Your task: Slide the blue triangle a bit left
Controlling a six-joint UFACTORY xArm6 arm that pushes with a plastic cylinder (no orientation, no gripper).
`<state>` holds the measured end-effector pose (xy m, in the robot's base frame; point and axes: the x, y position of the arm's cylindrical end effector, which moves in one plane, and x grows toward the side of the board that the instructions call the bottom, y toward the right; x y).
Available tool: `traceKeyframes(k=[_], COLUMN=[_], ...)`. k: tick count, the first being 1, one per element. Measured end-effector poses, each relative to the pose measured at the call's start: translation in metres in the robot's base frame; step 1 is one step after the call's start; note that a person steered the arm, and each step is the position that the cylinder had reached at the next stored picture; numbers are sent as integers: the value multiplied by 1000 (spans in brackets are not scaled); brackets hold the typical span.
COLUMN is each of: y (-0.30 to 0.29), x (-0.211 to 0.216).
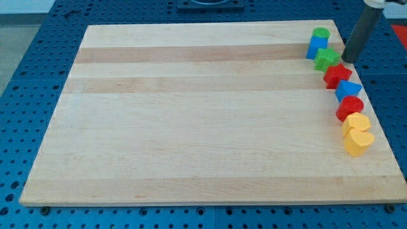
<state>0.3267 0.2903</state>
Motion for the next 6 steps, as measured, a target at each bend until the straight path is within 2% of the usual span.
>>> traceKeyframes(k=[2,5,6], y=[15,35,35], x=[17,85,88])
